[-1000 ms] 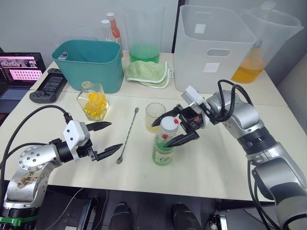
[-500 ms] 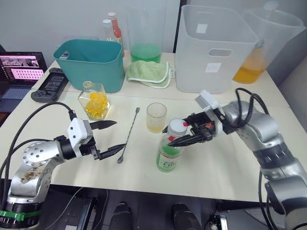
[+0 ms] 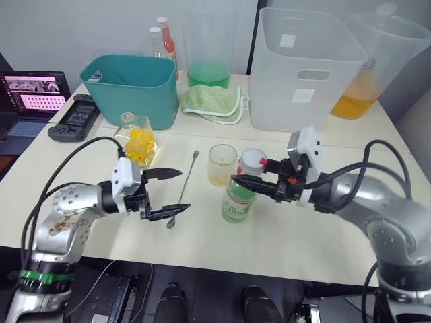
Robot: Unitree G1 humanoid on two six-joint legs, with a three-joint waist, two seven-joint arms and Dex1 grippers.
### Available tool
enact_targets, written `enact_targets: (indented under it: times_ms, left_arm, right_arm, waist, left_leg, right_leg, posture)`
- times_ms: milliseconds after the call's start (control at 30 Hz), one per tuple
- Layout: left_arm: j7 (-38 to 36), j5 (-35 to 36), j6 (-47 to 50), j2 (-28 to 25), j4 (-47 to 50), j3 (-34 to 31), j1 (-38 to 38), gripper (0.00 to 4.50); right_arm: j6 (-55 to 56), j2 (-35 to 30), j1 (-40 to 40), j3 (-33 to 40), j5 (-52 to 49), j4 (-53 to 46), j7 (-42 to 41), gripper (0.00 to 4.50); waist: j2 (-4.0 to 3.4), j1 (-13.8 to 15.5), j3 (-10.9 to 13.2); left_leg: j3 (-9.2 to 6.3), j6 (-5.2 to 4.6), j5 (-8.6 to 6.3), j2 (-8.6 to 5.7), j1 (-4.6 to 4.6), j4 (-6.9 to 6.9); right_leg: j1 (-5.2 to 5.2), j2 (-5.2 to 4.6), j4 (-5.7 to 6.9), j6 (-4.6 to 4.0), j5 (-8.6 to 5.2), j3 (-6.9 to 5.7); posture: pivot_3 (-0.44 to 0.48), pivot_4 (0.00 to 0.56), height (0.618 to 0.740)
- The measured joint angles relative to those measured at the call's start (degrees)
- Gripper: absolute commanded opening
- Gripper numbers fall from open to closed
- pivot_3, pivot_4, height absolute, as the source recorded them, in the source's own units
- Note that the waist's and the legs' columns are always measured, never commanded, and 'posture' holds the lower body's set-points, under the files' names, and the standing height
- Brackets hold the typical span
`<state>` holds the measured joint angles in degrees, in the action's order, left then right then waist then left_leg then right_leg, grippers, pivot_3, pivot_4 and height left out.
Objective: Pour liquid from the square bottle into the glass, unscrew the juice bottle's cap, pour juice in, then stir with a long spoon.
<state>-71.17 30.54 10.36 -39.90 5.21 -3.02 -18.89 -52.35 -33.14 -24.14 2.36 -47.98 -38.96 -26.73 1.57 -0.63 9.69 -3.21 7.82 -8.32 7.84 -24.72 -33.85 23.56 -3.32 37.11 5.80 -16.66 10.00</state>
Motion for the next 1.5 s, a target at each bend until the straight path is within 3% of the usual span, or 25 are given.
enact_targets:
  times_ms: [200, 433, 500, 667, 700, 833, 1000, 1433, 1500]
  left_arm:
    - [-2.83, -1.36, -1.3, 1.87, -4.0, 2.69, -2.98, 4.5]
    - [-3.91, -1.47, -2.48, 2.01, -5.59, 2.9, -3.51, 4.5]
    - [-3.87, -1.47, -2.53, 2.0, -5.62, 2.89, -3.49, 4.5]
    - [-3.45, -1.47, -2.54, 1.83, -5.22, 2.77, -2.32, 4.5]
    - [-3.39, -1.47, -2.54, 1.72, -4.96, 2.7, -2.11, 4.5]
    - [-2.79, -1.45, -2.54, 0.76, -3.79, 1.52, -1.27, 4.5]
    - [-1.86, -1.31, -2.22, 0.64, -2.24, 0.8, -0.16, 4.5]
    - [0.95, 0.82, 2.43, -0.56, 4.4, -1.5, 3.61, 4.5]
    - [1.15, 1.21, 2.86, -0.68, 5.31, -1.98, 3.77, 4.5]
  right_arm:
    - [-4.77, 4.33, 2.33, -0.02, -2.37, -5.78, 11.84, 1.55]
    - [-6.65, 4.01, 2.3, 0.76, -5.94, -6.69, 15.44, 1.55]
    - [-6.68, 3.22, 2.01, 0.71, -6.89, -6.58, 15.23, 2.6]
    - [-6.76, -0.25, -0.72, 0.51, -9.63, -3.9, 9.73, 4.36]
    - [-6.72, -1.24, -0.99, 0.62, -9.66, -3.4, 8.49, 4.47]
    - [-4.18, -8.21, -1.32, 1.33, -9.03, 0.31, -1.93, 4.47]
    - [3.45, -12.22, -1.36, 0.51, -2.79, 4.28, -12.3, 4.47]
    - [11.43, -8.12, -5.99, -6.81, 5.01, 11.6, -24.06, 4.47]
    - [11.94, -7.24, -6.91, -7.98, 5.76, 13.56, -25.47, 3.93]
  waist:
    - [0.0, -0.4, -0.01]
    - [0.0, -0.33, -0.01]
    - [0.0, -0.34, -0.01]
    - [0.0, -0.49, -0.01]
    - [0.01, -0.44, -0.01]
    - [0.01, -0.28, -0.01]
    - [0.01, -0.26, -0.01]
    - [0.01, -0.29, -0.01]
    - [0.01, -0.28, -0.01]
  left_leg:
    - [-0.02, -0.02, 0.02, 0.0, -0.35, -0.01]
    - [-0.03, -0.02, 0.03, 0.0, -0.35, -0.05]
    - [-0.03, -0.02, 0.03, 0.0, -0.35, -0.05]
    - [-0.04, -0.03, 0.03, 0.0, -0.35, -0.06]
    - [-0.04, -0.03, 0.03, 0.0, -0.35, -0.06]
    - [-0.03, -0.03, 0.03, 0.0, -0.36, -0.08]
    - [-0.03, -0.03, 0.03, 0.0, -0.36, -0.09]
    - [-0.03, -0.01, 0.04, 0.0, -0.35, -0.09]
    - [-0.03, -0.01, 0.04, 0.0, -0.35, -0.09]
  right_leg:
    - [0.49, 0.02, 0.27, -0.03, 0.03, 0.0]
    - [0.52, 0.02, 0.44, -0.03, 0.01, 0.0]
    - [0.52, 0.02, 0.45, -0.03, 0.01, 0.0]
    - [0.54, 0.03, 0.49, -0.03, 0.01, 0.0]
    - [0.52, 0.03, 0.48, -0.03, 0.01, 0.0]
    - [0.52, 0.03, 0.46, -0.02, 0.0, 0.0]
    - [0.54, 0.03, 0.47, -0.01, -0.01, 0.0]
    - [0.55, 0.04, 0.5, -0.01, 0.0, 0.0]
    - [0.55, 0.04, 0.49, -0.01, 0.0, 0.0]
  posture:
    - [0.0, 0.15, 0.733]
    - [0.0, 0.15, 0.733]
    - [0.0, 0.15, 0.733]
    - [0.0, 0.15, 0.733]
    - [0.0, 0.15, 0.733]
    - [0.0, 0.15, 0.733]
    - [0.0, 0.15, 0.733]
    - [0.0, 0.15, 0.733]
    - [0.0, 0.15, 0.733]
